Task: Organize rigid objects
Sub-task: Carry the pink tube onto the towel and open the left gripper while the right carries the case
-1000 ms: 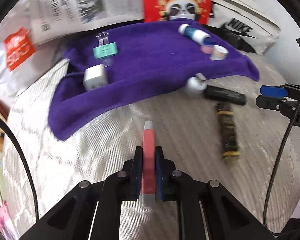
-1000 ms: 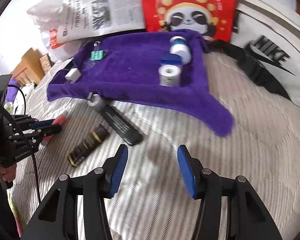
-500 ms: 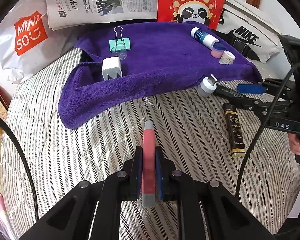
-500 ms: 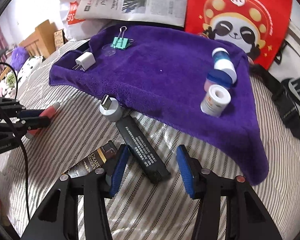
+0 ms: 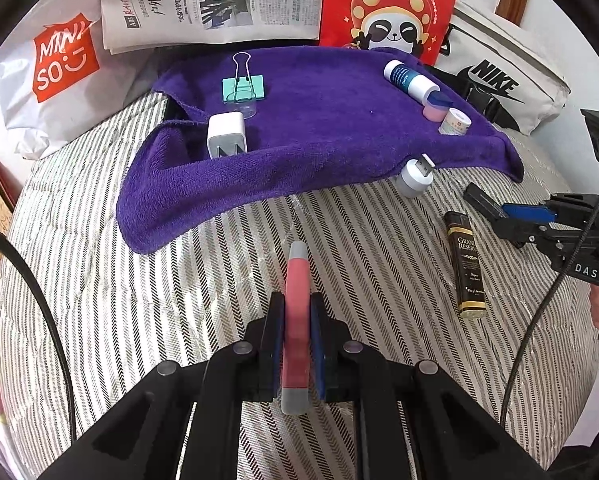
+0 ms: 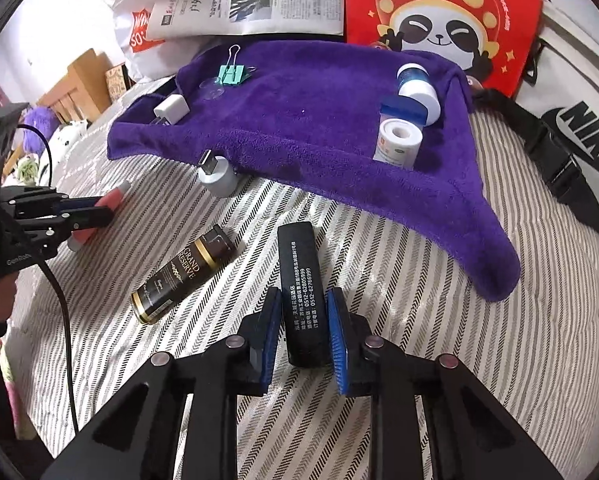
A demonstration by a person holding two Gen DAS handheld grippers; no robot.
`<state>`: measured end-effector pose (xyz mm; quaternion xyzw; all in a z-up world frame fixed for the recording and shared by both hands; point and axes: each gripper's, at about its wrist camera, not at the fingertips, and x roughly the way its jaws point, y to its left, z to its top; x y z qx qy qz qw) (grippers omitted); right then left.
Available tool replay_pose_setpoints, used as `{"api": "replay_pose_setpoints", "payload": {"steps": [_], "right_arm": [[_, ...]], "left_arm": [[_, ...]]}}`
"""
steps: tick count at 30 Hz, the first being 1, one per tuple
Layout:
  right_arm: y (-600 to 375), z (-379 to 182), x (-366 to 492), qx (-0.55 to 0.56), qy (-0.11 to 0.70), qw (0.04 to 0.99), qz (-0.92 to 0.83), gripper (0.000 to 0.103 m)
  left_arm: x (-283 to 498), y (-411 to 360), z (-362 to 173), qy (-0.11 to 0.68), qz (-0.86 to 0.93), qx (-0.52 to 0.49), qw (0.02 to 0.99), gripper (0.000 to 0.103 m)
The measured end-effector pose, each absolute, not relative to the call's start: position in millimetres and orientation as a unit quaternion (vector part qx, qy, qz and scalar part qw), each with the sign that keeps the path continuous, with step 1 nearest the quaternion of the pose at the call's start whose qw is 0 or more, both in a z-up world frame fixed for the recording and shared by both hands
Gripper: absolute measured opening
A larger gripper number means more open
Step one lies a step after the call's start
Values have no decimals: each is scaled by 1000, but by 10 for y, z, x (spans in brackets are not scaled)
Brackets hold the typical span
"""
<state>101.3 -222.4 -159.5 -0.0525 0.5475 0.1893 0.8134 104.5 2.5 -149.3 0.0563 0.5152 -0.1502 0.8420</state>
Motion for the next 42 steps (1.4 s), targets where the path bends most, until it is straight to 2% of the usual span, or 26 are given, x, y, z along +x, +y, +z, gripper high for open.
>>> {"api": "replay_pose_setpoints", "payload": {"steps": [9,18,25,42], "right_arm": [[-2117,-1602,1075,-91,550,808,191,24],[-2117,-1625,1121,-82,538,815,198,23],[-2242,-1597,1118,-20,558,807,191,22],[-2321,-1342,1113,6,549,817,177,22]], "left_arm": [[1042,6,-1497,515,-145,60,843,13],[1049,3,-1500,516,-143,58,843,13],[1037,48,-1487,522,-135,31,842,12],[1054,81,-1201,503,-137,21,853,12]]}}
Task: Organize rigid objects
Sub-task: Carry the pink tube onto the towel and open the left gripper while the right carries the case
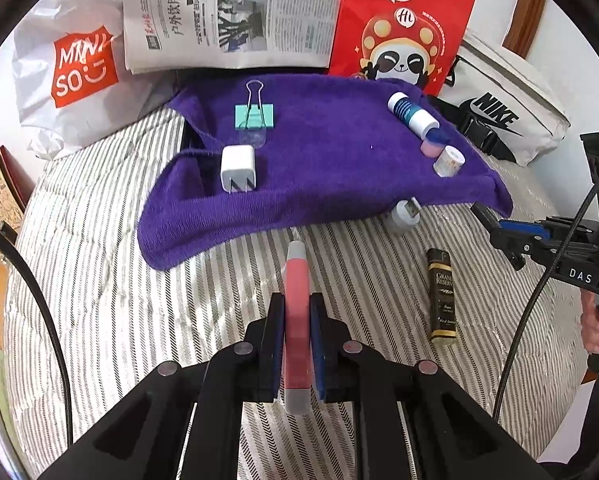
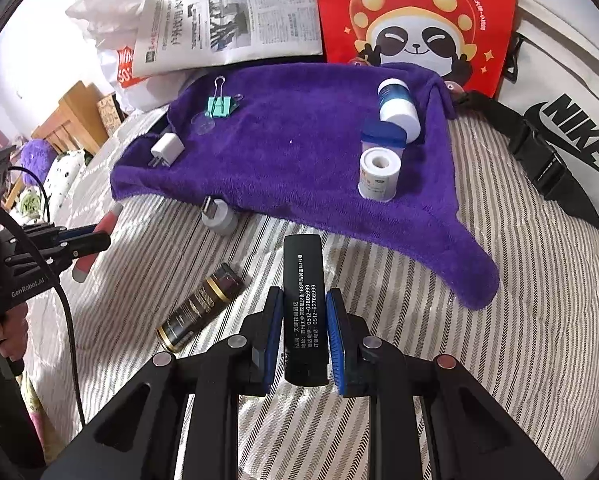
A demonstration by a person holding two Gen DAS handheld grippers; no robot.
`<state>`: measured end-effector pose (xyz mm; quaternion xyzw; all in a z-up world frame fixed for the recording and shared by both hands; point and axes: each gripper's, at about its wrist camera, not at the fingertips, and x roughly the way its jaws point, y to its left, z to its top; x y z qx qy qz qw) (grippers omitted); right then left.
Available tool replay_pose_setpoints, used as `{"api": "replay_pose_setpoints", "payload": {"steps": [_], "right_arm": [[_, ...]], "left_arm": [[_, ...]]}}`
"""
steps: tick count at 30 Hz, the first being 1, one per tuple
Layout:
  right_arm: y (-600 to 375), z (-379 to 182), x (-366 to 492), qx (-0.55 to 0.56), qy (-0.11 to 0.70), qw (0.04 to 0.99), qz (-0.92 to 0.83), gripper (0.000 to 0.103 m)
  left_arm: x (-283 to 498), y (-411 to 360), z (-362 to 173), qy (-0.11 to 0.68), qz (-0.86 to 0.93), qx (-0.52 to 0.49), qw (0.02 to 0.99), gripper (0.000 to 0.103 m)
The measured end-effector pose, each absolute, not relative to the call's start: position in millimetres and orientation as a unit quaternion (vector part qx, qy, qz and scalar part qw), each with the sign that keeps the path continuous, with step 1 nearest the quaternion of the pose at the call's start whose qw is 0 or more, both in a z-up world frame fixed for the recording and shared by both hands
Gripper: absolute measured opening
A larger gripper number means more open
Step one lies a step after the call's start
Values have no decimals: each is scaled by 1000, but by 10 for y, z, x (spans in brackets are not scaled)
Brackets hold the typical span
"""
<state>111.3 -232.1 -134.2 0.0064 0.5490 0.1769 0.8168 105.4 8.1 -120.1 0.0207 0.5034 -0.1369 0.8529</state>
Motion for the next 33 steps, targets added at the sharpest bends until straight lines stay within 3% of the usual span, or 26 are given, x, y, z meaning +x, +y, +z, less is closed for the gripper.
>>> {"api": "replay_pose_setpoints", "payload": {"steps": [33], "right_arm": [[-2240,-1109,1717,12,529,833,161,22]], "left_arm": [[1803,47,-915,479,-155,-13,864,12]]}}
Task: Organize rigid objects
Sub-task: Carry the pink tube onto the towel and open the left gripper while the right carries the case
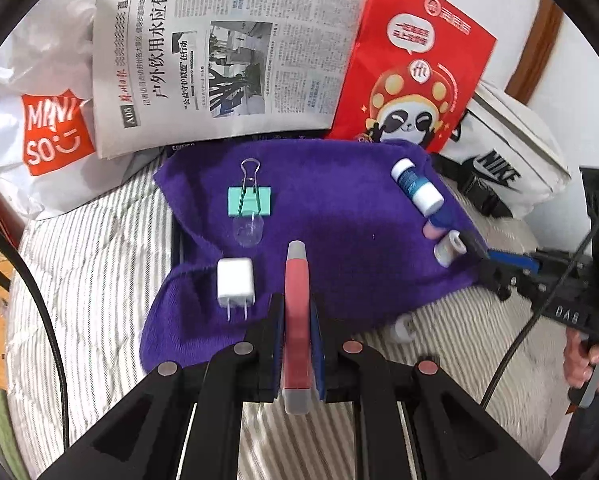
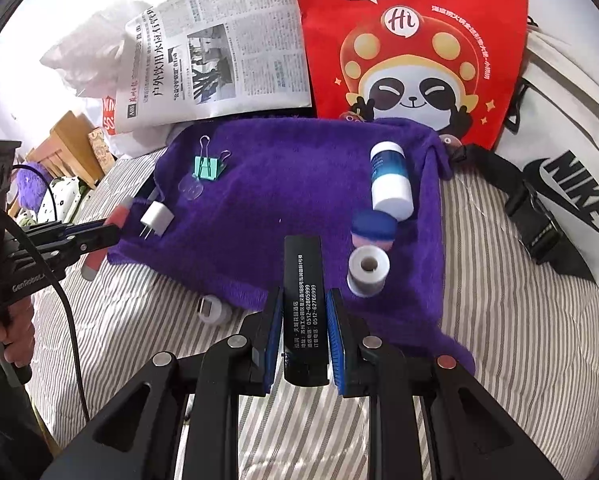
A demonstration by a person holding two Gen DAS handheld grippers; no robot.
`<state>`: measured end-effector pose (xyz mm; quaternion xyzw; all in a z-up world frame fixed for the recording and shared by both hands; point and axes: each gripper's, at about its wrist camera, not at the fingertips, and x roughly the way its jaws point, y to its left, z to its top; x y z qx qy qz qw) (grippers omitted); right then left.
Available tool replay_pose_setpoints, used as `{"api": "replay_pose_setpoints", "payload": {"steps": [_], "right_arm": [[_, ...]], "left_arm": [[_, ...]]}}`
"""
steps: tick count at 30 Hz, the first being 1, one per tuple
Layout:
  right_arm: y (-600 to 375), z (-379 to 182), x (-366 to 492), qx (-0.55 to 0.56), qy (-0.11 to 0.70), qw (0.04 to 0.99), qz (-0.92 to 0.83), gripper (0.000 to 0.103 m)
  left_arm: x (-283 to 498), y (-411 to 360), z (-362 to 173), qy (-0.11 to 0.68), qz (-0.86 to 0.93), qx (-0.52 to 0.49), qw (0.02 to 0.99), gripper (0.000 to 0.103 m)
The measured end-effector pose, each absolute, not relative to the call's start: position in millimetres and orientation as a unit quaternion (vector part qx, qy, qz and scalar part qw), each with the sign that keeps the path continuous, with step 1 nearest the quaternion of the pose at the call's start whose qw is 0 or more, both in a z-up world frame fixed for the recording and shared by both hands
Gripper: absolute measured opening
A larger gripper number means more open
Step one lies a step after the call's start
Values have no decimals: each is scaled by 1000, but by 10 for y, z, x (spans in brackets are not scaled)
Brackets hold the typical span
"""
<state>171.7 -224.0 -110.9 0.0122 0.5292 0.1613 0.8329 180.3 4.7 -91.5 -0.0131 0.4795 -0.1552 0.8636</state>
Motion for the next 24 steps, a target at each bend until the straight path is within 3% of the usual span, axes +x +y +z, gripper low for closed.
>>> {"api": "replay_pose_setpoints", "payload": {"steps": [24], "right_arm": [[-2216,-1343,2128,9,542,828,141,22]], "left_arm": [[2550,-248,-1528,540,-126,9,832,12]]}}
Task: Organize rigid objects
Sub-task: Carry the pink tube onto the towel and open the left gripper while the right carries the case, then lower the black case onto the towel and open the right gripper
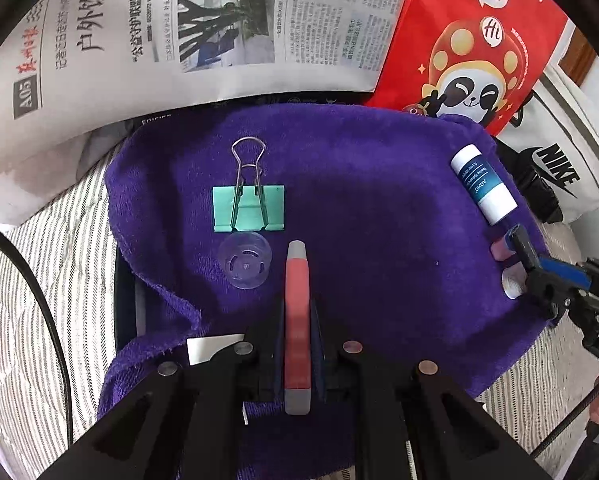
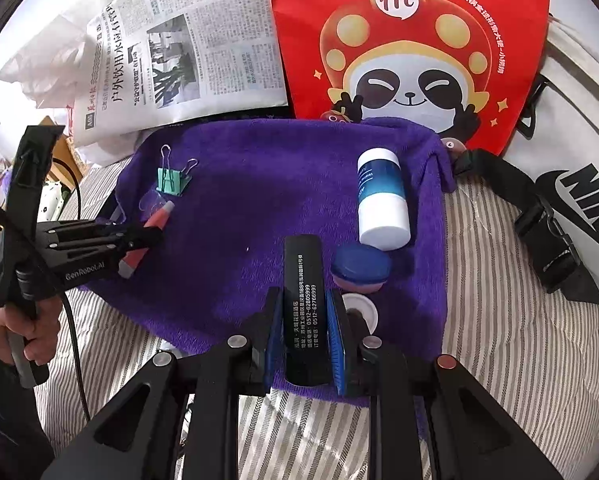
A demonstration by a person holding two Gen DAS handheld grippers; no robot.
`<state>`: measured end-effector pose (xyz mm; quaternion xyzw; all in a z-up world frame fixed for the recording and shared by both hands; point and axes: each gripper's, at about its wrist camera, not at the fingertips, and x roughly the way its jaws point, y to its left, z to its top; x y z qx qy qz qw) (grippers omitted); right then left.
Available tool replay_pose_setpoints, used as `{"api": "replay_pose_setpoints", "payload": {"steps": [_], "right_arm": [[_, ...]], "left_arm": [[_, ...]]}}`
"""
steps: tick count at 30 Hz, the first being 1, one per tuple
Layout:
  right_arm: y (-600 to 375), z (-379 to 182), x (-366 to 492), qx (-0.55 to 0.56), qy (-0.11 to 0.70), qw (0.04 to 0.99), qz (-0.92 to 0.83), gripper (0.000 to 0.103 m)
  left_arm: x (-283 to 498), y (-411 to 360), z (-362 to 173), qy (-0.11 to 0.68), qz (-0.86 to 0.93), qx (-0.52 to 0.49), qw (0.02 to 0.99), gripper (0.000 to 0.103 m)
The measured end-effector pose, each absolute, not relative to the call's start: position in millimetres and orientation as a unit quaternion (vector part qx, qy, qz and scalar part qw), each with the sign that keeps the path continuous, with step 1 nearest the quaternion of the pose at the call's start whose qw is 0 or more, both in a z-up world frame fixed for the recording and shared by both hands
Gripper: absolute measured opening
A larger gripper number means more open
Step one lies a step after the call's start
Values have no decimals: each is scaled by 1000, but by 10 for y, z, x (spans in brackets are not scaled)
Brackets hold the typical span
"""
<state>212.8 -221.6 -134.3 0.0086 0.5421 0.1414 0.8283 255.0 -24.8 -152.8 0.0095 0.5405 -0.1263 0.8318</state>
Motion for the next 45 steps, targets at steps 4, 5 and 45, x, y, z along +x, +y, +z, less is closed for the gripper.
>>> {"api": "replay_pose_setpoints", "payload": {"steps": [4,5,45], "right_arm": [[-2221,-1343,2173,3,540,830,138,22],[-2221,-1343,2193,2,540,830,137,22],[-1967,-1851,3129,-54,576,809,108,22]], "left_arm": [[2535,-292,-1532,540,-124,26,832,13],[2519,-308,-1534,538,-122,32,833,13],[1803,159,-1114,514,-118,9,850,46]]}}
